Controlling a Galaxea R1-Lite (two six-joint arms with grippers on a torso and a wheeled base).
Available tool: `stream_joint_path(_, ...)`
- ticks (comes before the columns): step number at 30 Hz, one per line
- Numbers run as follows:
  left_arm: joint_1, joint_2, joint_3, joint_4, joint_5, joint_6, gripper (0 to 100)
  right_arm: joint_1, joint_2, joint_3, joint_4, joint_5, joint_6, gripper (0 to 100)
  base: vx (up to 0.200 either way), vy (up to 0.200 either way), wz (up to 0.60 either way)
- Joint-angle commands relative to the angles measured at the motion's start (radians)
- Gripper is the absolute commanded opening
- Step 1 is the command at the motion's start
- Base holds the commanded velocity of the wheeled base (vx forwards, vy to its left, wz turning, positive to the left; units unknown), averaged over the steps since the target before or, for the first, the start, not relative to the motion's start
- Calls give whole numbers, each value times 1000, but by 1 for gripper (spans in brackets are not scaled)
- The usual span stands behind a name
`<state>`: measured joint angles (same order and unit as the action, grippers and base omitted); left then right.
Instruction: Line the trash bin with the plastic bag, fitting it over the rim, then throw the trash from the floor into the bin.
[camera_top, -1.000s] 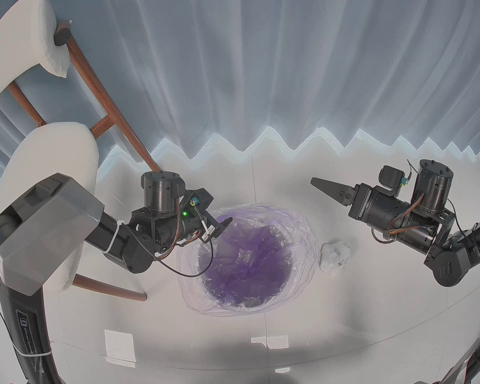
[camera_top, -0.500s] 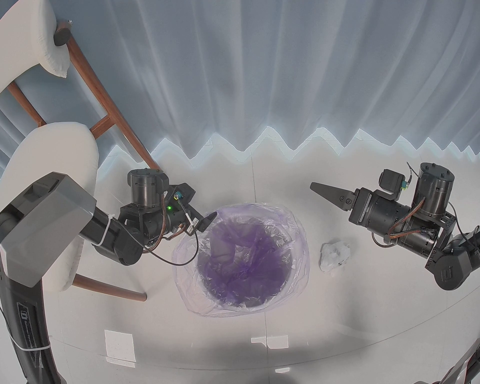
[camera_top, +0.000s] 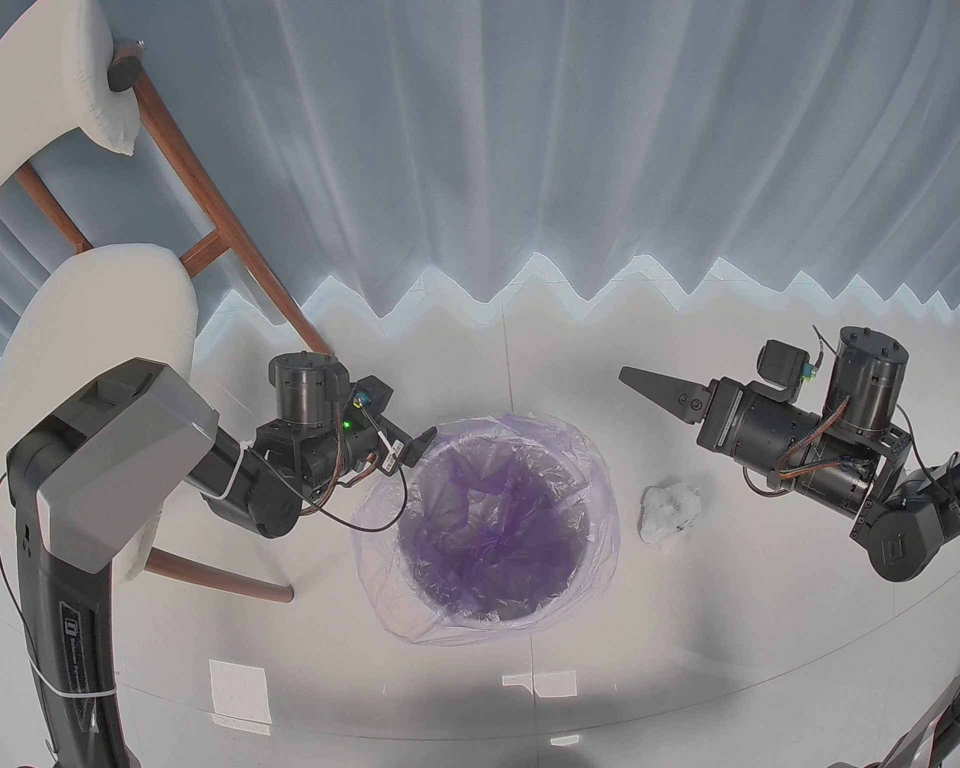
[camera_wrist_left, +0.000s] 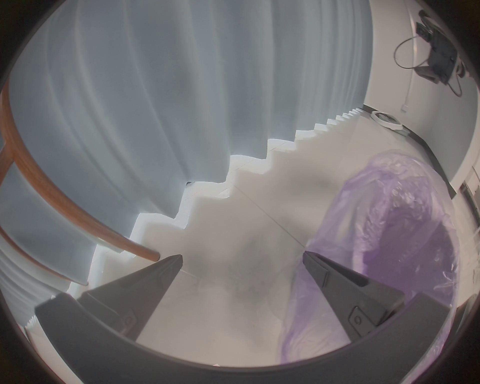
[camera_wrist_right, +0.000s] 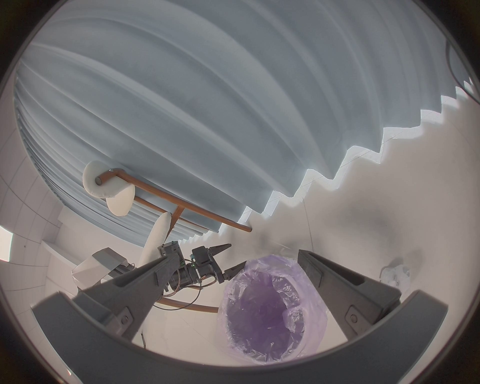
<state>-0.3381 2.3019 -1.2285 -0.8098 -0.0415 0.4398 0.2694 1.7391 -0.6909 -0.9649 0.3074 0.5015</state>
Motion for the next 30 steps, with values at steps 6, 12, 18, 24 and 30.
stream_joint_path(6,28,21,-57,4,22,-56,100,1,11,25,2,1,2,100,0,0,0)
stream_joint_path(12,28,-96,-49,61,22,-190,100,-9,33,54,3,4,-6,100,0,0,0)
stream_joint_path(18,-32,-352,75,287,12,-312,100,-42,148,11,0,5,-55,100,0,0,0)
stream_joint_path(24,-93,-546,296,426,8,-443,100,-56,253,-56,-2,9,-77,100,0,0,0)
stream_joint_path(30,-84,-607,508,400,12,-478,100,-52,353,-55,-95,7,-83,100,0,0,0)
